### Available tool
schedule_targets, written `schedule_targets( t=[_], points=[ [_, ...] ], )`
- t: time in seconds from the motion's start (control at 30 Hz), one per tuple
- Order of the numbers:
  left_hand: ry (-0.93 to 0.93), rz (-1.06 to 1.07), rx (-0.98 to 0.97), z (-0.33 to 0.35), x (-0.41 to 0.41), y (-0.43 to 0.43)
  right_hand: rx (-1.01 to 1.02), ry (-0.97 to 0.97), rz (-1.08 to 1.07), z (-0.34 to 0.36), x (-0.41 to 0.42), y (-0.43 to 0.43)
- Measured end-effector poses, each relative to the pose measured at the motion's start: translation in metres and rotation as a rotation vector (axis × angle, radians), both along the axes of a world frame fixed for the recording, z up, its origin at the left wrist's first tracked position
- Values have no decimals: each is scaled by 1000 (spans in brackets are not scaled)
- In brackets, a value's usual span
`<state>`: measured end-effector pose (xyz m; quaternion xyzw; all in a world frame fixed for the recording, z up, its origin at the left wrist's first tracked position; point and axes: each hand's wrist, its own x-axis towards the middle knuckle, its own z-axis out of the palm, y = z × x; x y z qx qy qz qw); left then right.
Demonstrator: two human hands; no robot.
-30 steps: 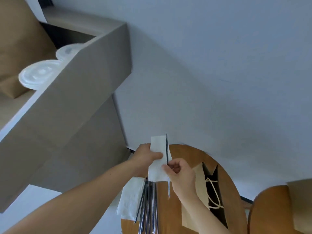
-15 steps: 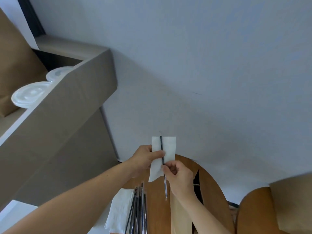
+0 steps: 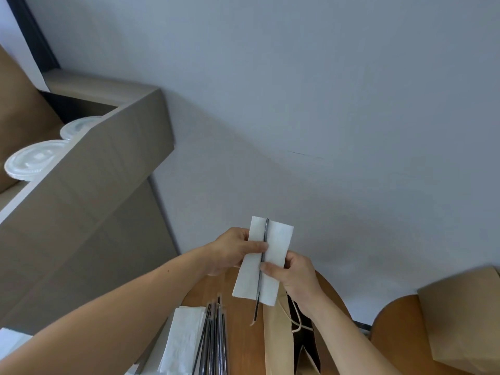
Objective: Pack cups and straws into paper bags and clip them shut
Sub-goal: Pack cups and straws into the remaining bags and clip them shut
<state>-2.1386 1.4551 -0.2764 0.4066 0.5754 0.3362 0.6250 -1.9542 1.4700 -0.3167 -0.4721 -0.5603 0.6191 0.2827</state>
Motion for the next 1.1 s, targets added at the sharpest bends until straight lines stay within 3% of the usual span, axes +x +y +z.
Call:
schedule_targets(
  t=[0.2,0.3,0.4,0.5,0.57,0.63,0.83,1.1],
  points=[
    [-29,-40,17,11,16,8,30,-33,-42,10,12,4],
    [-15,41,51,12,18,13,83,-52,-135,22,24,17],
    [249,10,24,-6,15,6,169,-127,-327,33,42,37],
    [599,-337,-143,-46,23,-15,276,-227,-455,35,56,54],
    [712,-546,-233,-72,45,-30,341,-309,-468,29,57,60],
    [746,-594,-271,-92,74,-40,375,-392,-422,17,50,60],
    [744,-285,-276,-117,115,-49,417,-574,-227,-31,24,45],
    [477,11,-430,-130,85,-64,317,-796,160,-51,7,22]
  ],
)
